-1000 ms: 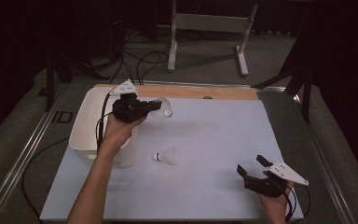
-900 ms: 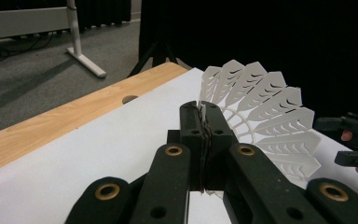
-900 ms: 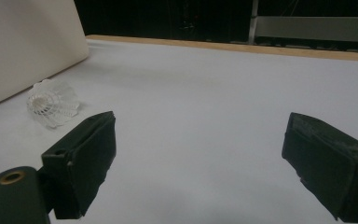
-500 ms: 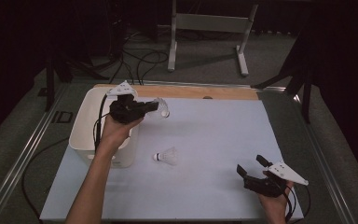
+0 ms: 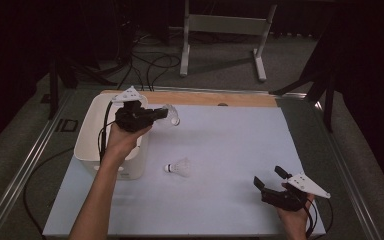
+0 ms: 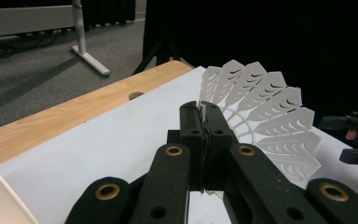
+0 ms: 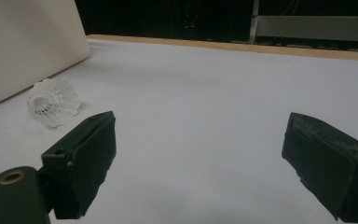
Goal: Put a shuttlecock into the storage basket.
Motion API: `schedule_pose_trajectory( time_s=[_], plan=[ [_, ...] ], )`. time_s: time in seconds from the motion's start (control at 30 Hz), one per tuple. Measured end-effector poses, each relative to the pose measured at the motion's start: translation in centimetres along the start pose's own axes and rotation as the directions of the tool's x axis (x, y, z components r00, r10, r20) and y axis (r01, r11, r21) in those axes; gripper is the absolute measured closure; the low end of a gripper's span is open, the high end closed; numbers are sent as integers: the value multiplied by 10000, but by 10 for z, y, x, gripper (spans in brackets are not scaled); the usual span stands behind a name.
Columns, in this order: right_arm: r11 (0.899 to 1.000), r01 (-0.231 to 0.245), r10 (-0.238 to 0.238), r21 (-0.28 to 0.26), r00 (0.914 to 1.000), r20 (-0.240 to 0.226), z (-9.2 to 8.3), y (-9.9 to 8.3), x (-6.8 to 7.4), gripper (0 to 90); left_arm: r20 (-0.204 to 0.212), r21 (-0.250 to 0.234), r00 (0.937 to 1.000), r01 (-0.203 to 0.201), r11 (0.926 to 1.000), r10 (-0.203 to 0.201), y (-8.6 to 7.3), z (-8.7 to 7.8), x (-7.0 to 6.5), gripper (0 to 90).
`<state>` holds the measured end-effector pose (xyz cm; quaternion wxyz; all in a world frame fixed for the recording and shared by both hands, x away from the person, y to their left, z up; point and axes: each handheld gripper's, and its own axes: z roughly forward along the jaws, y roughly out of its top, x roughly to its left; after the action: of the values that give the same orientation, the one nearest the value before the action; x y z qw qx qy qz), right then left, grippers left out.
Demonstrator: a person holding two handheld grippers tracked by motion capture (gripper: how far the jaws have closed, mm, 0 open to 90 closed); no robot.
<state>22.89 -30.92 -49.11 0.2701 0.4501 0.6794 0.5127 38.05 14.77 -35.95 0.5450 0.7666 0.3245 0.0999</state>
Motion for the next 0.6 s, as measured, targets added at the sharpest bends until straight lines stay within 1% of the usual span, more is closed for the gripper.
schedule_pose_trajectory(
  time_s=[0.6],
  plan=[
    [10000,9,-9,4,10000,8,0,0,0,99,-87,-58,10000,49,10000,-49,-2,-7,5,899]
  ],
)
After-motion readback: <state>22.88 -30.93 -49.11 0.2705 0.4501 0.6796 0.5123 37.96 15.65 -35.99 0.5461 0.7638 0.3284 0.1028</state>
